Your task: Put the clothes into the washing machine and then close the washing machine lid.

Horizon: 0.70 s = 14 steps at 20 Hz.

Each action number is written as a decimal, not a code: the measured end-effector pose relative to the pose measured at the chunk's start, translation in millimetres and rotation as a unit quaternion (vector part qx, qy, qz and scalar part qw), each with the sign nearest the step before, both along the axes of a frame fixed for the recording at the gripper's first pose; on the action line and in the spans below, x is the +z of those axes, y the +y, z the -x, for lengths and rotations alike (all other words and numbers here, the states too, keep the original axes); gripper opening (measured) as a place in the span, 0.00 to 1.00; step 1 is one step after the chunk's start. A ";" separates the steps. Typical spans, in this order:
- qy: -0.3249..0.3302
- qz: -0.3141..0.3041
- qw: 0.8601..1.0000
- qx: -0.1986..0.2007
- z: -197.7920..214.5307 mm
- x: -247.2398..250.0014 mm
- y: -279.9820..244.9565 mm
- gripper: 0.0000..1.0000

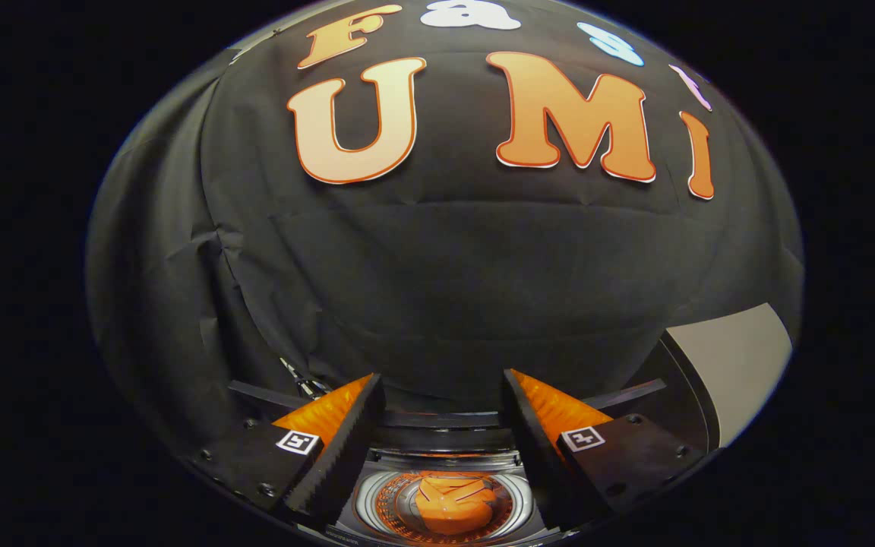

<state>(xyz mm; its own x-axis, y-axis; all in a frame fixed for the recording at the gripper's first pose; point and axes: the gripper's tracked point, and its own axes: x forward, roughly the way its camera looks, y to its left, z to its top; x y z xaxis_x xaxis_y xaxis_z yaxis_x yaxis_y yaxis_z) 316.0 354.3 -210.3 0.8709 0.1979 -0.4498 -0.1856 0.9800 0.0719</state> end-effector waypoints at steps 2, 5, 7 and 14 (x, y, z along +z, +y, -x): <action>-0.003 0.000 1.000 0.000 8.8 0.0 -1.9 1.00; -0.003 0.001 1.000 0.003 26.0 -5.2 -3.7 1.00; -0.002 -0.001 1.000 0.004 36.7 -8.4 -5.1 1.00; 0.000 0.000 1.000 0.005 73.1 -20.7 -7.4 1.00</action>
<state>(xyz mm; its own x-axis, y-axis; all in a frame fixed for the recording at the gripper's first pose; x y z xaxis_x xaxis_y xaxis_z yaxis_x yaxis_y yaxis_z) 242.9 346.8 -231.0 0.8691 0.2064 -0.4494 -0.1953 0.9781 0.0715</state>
